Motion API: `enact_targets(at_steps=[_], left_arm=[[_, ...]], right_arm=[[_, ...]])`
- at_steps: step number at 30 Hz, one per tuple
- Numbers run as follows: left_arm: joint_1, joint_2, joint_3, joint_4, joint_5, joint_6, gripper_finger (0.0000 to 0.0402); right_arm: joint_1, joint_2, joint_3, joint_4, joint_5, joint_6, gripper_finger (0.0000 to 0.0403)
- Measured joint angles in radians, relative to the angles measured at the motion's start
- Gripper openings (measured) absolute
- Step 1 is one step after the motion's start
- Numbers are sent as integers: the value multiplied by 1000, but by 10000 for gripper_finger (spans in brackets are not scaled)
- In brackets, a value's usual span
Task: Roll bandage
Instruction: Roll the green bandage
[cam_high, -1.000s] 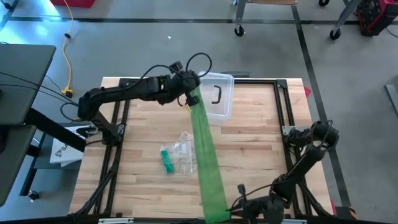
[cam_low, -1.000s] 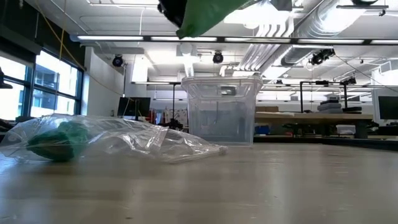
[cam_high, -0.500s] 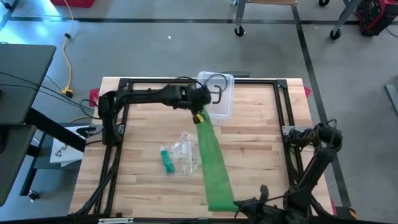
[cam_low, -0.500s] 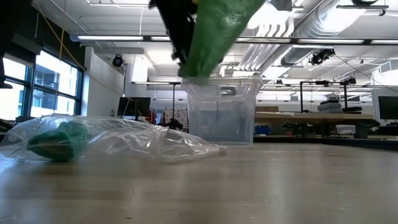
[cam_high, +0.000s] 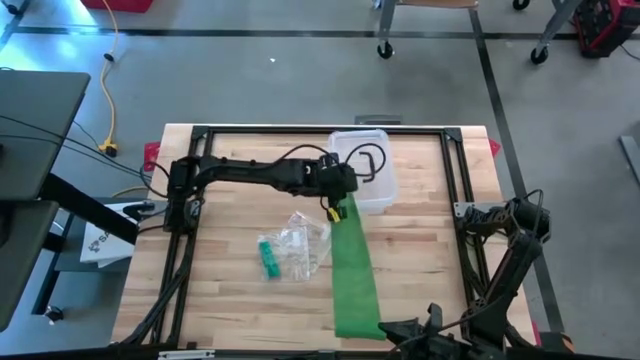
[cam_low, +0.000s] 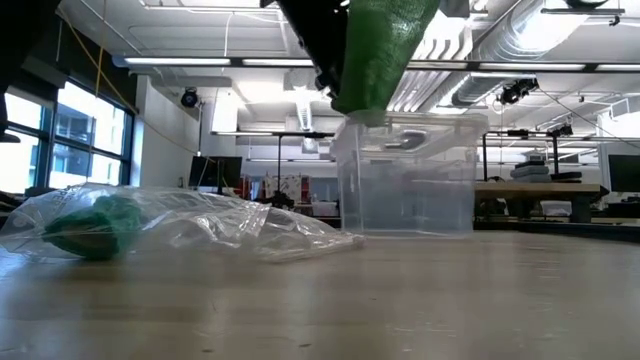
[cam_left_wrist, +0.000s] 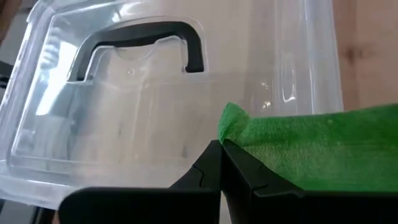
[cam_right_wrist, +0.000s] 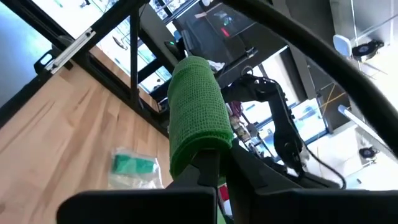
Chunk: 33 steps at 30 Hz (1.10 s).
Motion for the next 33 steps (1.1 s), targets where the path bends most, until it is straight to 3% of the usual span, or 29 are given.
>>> enact_targets(at_steps=[6, 15, 18, 21, 24, 27, 33], left_arm=[[-3, -63, 68, -45, 1, 26, 0], [-25, -193, 74, -66, -55, 11, 0], [-60, -213, 78, -58, 61, -48, 0], [-102, -173, 77, -71, 216, -112, 0], [-141, -100, 76, -79, 245, -130, 0], [-157, -6, 77, -66, 213, -131, 0], [-122, 120, 76, -54, 27, -55, 0]], right_arm=[[-8, 0, 1, -40, 0, 64, 0], [-19, 0, 1, -41, 0, 64, 0], [-9, 0, 1, -36, 0, 60, 0], [4, 0, 1, -20, 0, 62, 0], [13, 0, 1, -9, -1, 70, 0], [14, 0, 1, 3, -4, 69, 0], [14, 0, 0, 1, -2, 94, 0]])
